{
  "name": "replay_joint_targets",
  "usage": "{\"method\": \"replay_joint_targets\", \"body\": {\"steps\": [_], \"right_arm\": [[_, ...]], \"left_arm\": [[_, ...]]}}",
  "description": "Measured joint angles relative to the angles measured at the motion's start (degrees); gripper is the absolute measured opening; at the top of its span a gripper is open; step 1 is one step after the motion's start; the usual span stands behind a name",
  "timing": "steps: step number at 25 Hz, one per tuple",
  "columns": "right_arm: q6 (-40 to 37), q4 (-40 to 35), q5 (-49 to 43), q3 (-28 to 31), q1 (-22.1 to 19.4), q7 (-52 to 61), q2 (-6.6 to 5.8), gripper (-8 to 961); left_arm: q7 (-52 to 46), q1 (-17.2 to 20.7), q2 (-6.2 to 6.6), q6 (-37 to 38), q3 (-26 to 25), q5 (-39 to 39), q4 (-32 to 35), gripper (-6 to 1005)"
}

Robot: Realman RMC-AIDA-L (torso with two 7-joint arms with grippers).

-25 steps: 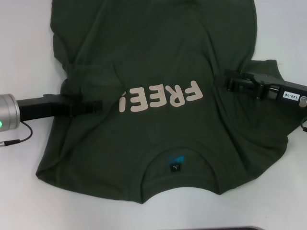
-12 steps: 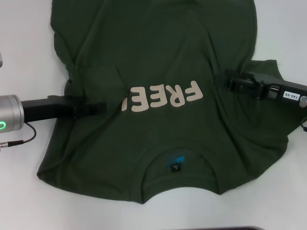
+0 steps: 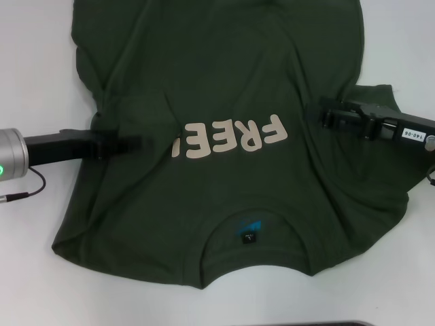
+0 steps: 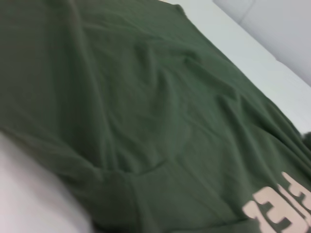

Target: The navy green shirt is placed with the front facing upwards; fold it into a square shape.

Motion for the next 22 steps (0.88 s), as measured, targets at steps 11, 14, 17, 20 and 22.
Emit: {"method": "replay_joint_targets", "body": {"steps": [11,14,17,20,22], "right_arm": [[-0.15,0.03,0.0,0.41,0.06,0.0,0.0,884],[-0.17,0.01,0.0,0.72,0.1,0.0,0.0,884],[-0.25,0.01,0.0,0.98,0.17,0.0,0.0,884],[-0.48,0.01,0.0,1.11,0.21,0.0,0.0,884],[-0.51,0.01,0.0,1.14,0.3,0.0,0.0,884]], "left_arm": [[-0.71,-0.27,0.28,-0.17,0.44,0.23,0.19,521],[-0.85,-0.4,0.33,-0.21,0.54,0.23,0.22,400],[-0.85,-0.57,0.34,-0.41,0.57,0.23,0.12,127],[-0.85,-0.77,0.36,-0.44,0.65,0.22,-0.17,101],[-0.85,-0.85,0.36,-0.45,0.66,0.21,-0.18,84]]}}
